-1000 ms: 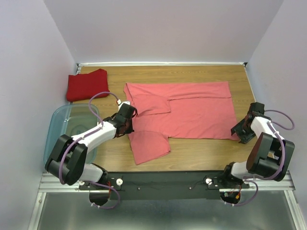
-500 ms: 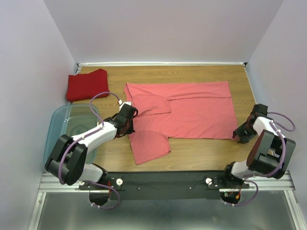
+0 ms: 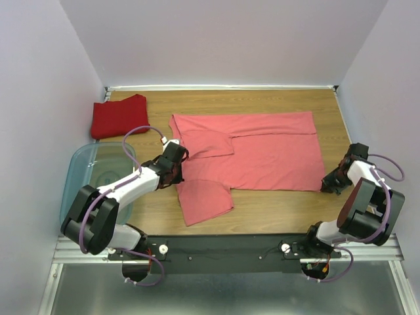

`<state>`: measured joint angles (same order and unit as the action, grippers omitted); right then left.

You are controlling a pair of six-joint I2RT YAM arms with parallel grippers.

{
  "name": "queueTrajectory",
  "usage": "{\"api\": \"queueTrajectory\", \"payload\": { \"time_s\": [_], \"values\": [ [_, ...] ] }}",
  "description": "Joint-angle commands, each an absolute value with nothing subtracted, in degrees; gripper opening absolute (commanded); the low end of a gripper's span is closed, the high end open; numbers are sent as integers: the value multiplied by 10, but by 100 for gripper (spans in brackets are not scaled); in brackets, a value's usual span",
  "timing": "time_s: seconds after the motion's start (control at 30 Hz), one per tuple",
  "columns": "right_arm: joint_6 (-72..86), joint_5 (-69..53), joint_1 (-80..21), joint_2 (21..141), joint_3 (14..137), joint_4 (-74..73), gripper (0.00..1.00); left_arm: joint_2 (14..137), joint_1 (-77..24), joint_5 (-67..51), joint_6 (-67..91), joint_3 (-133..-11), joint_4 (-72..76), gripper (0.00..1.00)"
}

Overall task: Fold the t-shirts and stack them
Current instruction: Fold the tshirt

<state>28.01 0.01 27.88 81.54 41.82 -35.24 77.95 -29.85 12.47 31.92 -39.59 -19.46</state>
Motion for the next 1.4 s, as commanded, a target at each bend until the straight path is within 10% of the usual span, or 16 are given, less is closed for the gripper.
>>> {"api": "queueTrajectory", "payload": {
  "time_s": [0.0, 1.37],
  "values": [
    [279, -32, 285, 795, 435, -350, 0, 760, -295, 132, 315, -401, -210, 0],
    [223, -82, 214, 1038, 748, -262, 1, 988, -105, 57, 237, -627, -206, 0]
  ]
}}
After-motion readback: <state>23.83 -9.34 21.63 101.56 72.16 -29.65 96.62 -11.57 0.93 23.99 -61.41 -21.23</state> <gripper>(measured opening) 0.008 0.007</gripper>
